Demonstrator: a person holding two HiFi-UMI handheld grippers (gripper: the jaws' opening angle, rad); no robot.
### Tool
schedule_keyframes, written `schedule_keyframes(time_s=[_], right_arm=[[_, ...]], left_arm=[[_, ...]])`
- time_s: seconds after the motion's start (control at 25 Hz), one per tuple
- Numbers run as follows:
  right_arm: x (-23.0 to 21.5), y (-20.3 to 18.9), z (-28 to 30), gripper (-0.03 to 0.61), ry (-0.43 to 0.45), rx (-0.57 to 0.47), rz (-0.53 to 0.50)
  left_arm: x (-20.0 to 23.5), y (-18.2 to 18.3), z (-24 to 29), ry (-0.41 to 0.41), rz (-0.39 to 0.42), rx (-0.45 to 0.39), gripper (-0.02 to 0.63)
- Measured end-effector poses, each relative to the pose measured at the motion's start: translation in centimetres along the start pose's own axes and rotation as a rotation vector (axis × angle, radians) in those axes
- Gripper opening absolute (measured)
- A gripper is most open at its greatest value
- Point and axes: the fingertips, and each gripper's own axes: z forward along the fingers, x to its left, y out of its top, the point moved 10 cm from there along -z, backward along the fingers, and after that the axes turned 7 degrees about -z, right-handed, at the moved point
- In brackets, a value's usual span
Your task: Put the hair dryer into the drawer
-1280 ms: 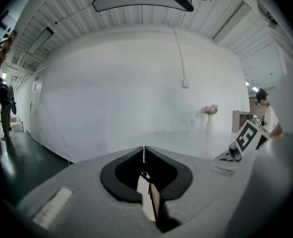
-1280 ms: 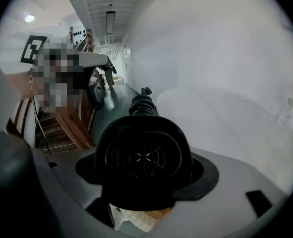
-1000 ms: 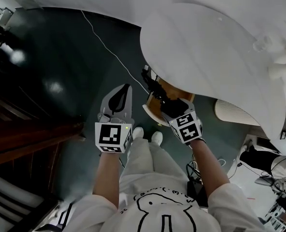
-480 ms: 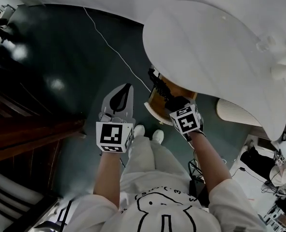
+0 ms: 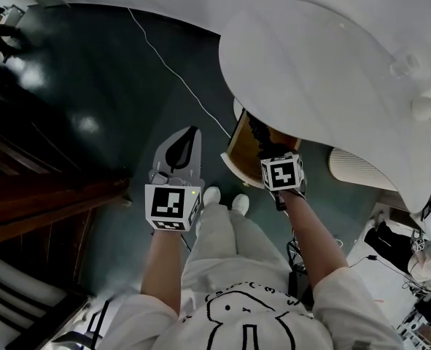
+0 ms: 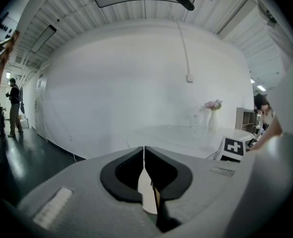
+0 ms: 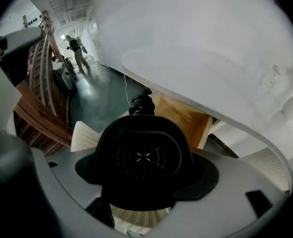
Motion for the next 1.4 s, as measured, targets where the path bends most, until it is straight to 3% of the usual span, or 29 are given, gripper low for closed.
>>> schedule_keyframes(time_s=[0.32, 1.12, 1.4], right_arm=[[-0.6, 0.3, 0.7, 0.354, -0.062, 0.062, 0.084], [0.0, 1.8, 6.8, 0.356, -0.179, 0.297, -0.089], [-0.5, 1.9, 7.7, 0.357, -0.187, 0.303, -0.124]], left_arm=[[0.4, -0.5, -0.4, -0.004, 0.01, 0.013, 0.02], [2.5, -1.8, -1.9, 0.011, 0.018, 0.066, 0.021], [2.5, -2.4, -1.8, 0.006, 0.02, 0.084, 0.021]])
